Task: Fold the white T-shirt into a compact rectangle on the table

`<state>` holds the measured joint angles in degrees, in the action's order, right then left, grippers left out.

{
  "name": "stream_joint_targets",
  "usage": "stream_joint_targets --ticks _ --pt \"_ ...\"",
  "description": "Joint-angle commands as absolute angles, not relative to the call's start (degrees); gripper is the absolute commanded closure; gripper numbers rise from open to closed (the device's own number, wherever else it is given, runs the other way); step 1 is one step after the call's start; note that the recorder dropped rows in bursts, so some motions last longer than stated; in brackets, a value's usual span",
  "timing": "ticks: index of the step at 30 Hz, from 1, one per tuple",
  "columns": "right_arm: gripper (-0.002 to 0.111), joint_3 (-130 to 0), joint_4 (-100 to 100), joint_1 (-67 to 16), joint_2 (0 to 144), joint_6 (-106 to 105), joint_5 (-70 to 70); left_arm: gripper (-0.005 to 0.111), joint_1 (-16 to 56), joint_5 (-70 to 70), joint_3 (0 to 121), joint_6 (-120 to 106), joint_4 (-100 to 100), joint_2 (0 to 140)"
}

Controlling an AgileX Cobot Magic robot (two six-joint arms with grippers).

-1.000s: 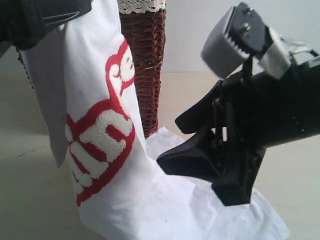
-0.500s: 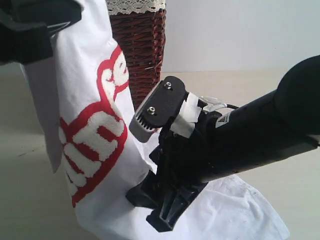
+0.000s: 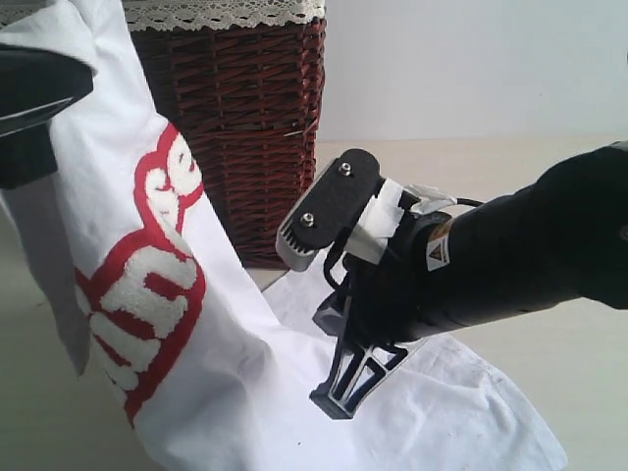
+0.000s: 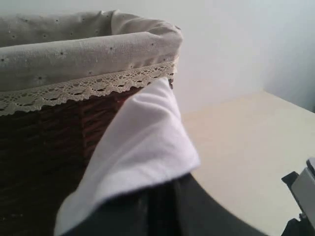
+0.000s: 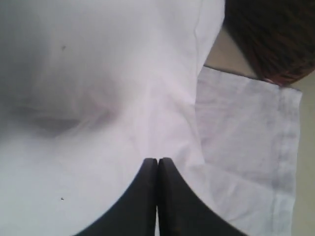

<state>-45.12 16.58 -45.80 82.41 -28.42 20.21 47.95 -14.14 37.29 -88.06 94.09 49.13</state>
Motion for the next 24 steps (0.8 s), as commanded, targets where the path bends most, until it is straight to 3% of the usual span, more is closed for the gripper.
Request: stream_joint_targets --ticks 1,3,8,9,15,24 --pt "0.103 -45.0 15.4 -46.5 79.2 -24.7 20.3 0.107 48.0 -16.6 35.9 -88.4 94.0 48.2" --pt "0.089 -45.0 17.5 -47.9 77.5 -30.2 20.4 0.107 48.0 -16.7 35.4 -88.4 94.1 48.2" --pt "0.034 -45.0 25.8 -54.0 76.3 -37.8 24.7 0.107 48.0 -16.2 34.8 -88.4 94.2 48.2" --pt "0.028 -45.0 26.7 -55.1 76.9 -37.3 26.1 0.107 48.0 -16.2 34.8 -88.4 94.2 48.2" --pt "0.026 -44.9 27.2 -60.5 81.4 -31.2 28.2 0.107 48.0 -16.2 34.8 -88.4 94.2 48.2" --pt "0.026 -44.9 26.9 -64.0 90.9 -25.0 12.2 0.107 48.0 -16.2 34.9 -88.4 94.2 48.1"
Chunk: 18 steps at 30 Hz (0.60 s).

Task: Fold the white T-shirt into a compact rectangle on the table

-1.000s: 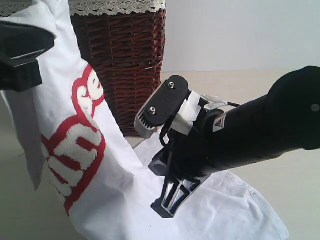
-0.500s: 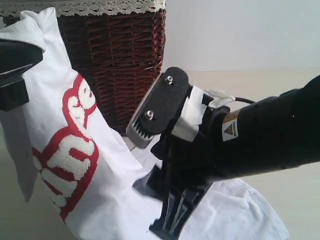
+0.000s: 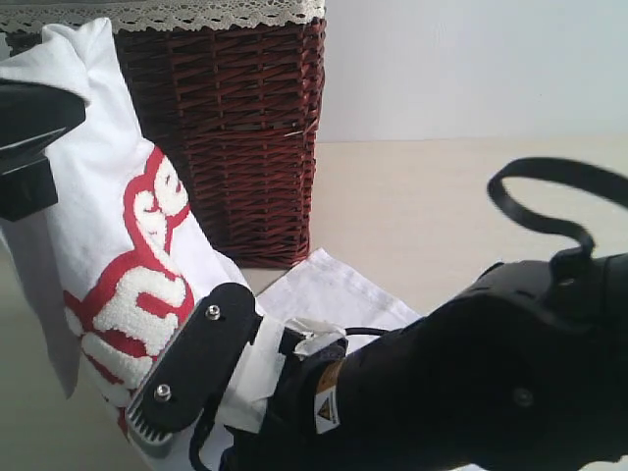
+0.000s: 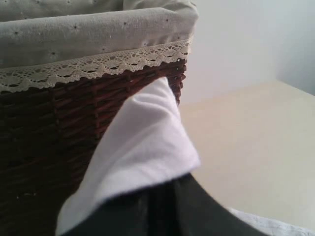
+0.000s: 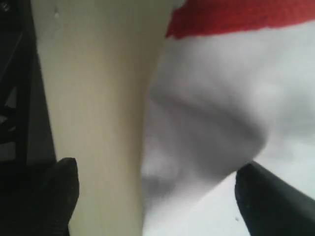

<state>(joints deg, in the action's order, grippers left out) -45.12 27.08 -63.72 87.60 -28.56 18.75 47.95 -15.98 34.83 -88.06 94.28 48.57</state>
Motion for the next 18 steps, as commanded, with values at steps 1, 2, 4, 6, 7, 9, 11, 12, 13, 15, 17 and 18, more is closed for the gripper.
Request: stream_joint_targets --ticks 1,2,4,6,7,9,11,12,13,15,17,18 --pt "0.026 -44.9 26.9 -64.0 92.0 -24.4 11.5 0.107 48.0 -16.2 34.9 -88.4 94.2 48.1" --pt "0.027 -44.9 26.9 -64.0 93.2 -23.3 11.0 0.107 48.0 -16.2 34.9 -88.4 94.2 48.0" --pt "0.027 -44.9 26.9 -64.0 95.2 -22.3 11.0 0.107 48.0 -16.2 34.9 -88.4 94.2 48.0" --pt "0.028 -44.9 26.3 -64.0 97.1 -22.3 11.0 0.107 48.0 -16.2 34.9 -88.4 94.2 47.9" --pt "0.028 -44.9 26.1 -64.0 97.9 -22.2 11.0 0.107 48.0 -16.2 34.9 -88.4 94.2 47.9" --pt "0.029 -44.9 25.2 -64.0 98.6 -20.7 11.0 0.107 48.0 -16.2 34.9 -88.4 94.2 47.9" --pt "0.037 -44.9 22.7 -64.0 98.7 -18.5 11.1 0.107 48.0 -16.2 34.9 -88.6 94.2 47.9" --pt "0.044 -44.9 20.7 -64.0 98.7 -16.9 11.6 0.107 48.0 -16.2 34.9 -88.7 94.2 47.9" --pt "0.052 -44.9 18.3 -64.0 98.7 -15.1 12.1 0.107 48.0 -16.2 34.9 -88.7 94.2 47.9" --pt "0.068 -44.9 13.4 -64.0 98.7 -12.3 14.7 0.107 48.0 -16.2 34.9 -88.7 94.2 47.8" --pt "0.087 -44.9 8.0 -64.0 98.7 -10.2 18.8 0.107 48.0 -16.2 34.9 -88.7 94.2 47.7" --pt "0.108 -44.9 0.4 -64.0 98.7 -6.7 23.8 0.107 48.0 -16.2 34.9 -88.7 94.2 47.0"
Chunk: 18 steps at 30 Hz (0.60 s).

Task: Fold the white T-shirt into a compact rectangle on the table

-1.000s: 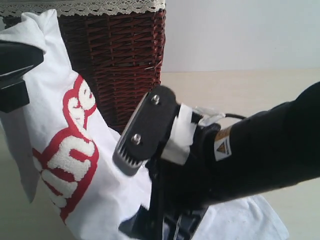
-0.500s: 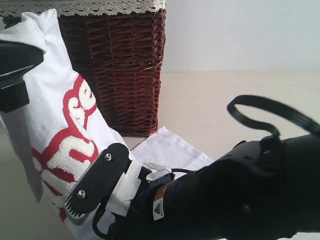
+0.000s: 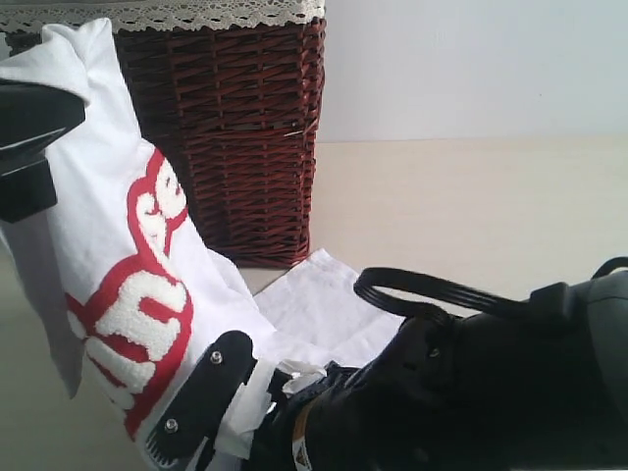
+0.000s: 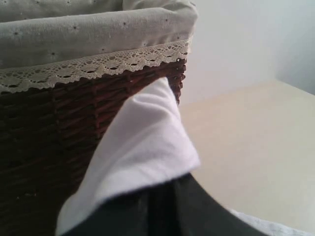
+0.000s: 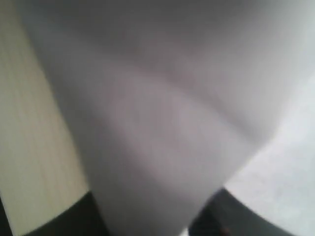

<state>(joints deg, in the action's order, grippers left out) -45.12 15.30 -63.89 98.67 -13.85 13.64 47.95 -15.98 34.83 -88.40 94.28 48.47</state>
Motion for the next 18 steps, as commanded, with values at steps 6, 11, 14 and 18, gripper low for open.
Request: stream_joint_targets --ticks 6,11,14,18 --pt "0.108 -44.9 -32.7 -64.0 94.7 23.9 37.1 0.107 48.0 -16.8 34.5 -88.7 94.5 45.9" --pt "0.108 -44.9 -49.5 -64.0 88.2 37.8 51.7 0.107 48.0 -21.4 31.7 -90.4 96.9 45.9" --pt "0.108 -44.9 -50.2 -64.0 83.9 36.0 53.8 0.107 48.0 -24.2 29.7 -90.3 97.1 46.0" --pt "0.108 -45.0 -55.7 -64.0 77.6 32.5 57.9 0.107 48.0 -25.0 28.3 -91.4 99.4 46.0"
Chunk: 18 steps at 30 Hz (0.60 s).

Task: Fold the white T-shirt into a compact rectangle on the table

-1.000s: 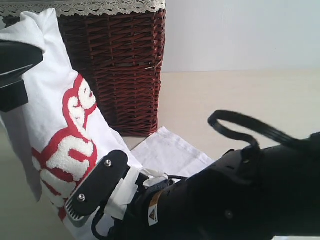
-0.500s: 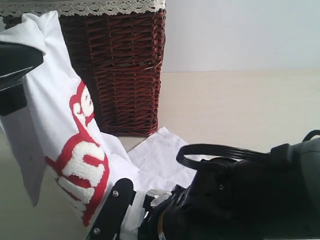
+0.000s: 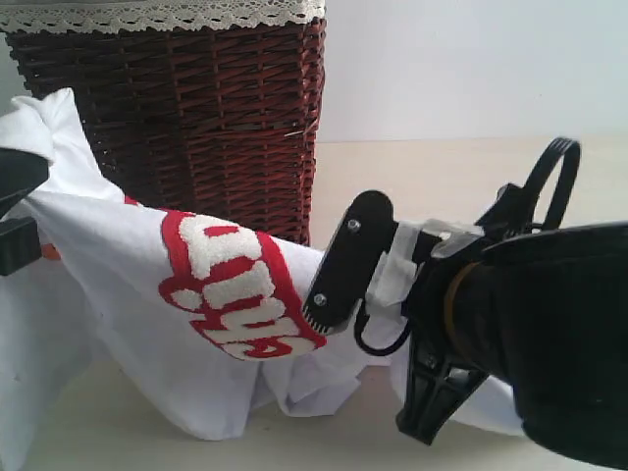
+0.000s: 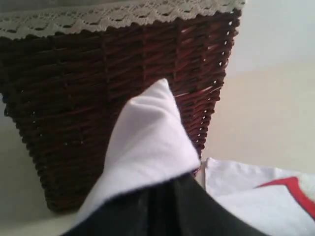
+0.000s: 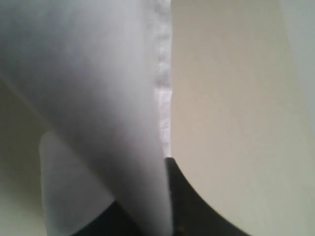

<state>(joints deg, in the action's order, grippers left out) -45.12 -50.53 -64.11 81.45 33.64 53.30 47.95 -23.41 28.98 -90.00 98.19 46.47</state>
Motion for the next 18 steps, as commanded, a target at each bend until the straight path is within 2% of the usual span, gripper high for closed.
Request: stream_joint_targets --ticks 1,4,8,12,14,15,18 --pt "0.108 -45.0 -59.3 -64.0 75.9 32.5 60.2 0.107 48.0 -25.0 28.2 -91.6 99.6 46.0" --pt "0.108 -45.0 -64.9 -63.7 73.9 32.6 61.4 0.107 48.0 -25.0 28.2 -91.6 99.6 46.0" --pt "0.108 -45.0 -71.5 -59.3 73.9 32.6 61.4 0.107 48.0 -25.0 27.1 -91.6 99.9 46.0" --pt "0.104 -45.0 -69.4 -56.9 73.9 32.6 52.1 0.107 48.0 -26.1 25.3 -91.7 99.7 46.0" --pt "0.092 -45.0 -68.9 -56.9 73.9 32.6 48.5 0.107 48.0 -26.4 24.2 -91.7 99.6 46.0" --pt "0.081 -45.0 -68.9 -56.9 73.9 32.6 48.1 0.107 48.0 -26.4 23.6 -91.7 99.6 46.0" --pt "0.063 -45.0 -68.9 -56.9 73.9 33.7 48.2 0.107 48.0 -26.4 22.8 -91.5 99.6 46.0"
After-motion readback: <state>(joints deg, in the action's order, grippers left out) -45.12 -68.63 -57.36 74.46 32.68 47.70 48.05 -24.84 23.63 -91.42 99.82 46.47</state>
